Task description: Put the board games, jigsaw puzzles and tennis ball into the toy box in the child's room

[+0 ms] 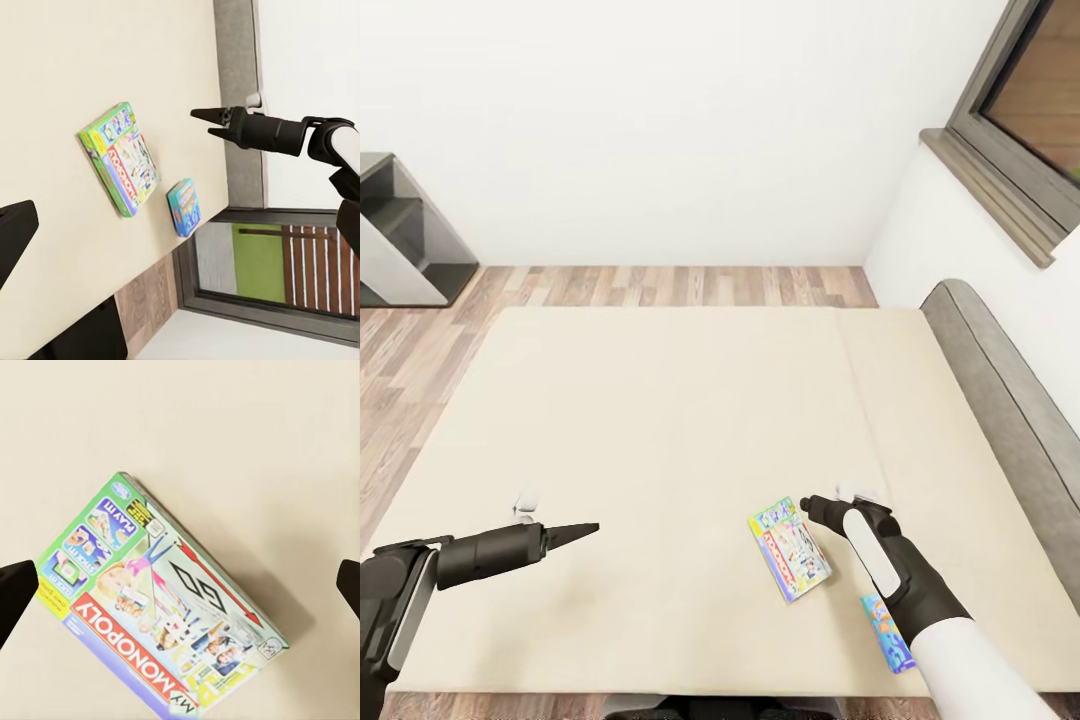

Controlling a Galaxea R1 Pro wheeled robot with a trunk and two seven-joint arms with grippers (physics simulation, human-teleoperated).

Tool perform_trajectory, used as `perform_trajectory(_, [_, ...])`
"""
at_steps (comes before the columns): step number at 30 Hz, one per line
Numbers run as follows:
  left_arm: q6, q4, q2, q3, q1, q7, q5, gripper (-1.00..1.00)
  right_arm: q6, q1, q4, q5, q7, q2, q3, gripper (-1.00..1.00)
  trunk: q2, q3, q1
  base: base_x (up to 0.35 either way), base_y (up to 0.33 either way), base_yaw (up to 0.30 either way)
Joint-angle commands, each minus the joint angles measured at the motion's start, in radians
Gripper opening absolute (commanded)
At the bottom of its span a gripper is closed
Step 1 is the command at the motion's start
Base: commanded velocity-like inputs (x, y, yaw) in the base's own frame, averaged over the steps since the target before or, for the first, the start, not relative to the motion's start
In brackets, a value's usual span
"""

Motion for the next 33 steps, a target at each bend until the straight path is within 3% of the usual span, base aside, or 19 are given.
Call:
perform_trajectory(1, [0.009,0.0,0.0,0.0,0.0,-0.001,0.002,1.0,0.001,-0.001,-0.001,-0.011,-0.01,-0.001,0.004,1.0,-0.002,-0.003,0.0,0.0,0.0,0.0])
perform_trajectory(33, [0.008,0.0,-0.002,0.0,0.0,0.004,0.001,1.0,0.012,-0.007,-0.006,-0.011,-0.005,-0.003,0.002,1.0,-0.002,-0.056,0.0,0.0,0.0,0.0])
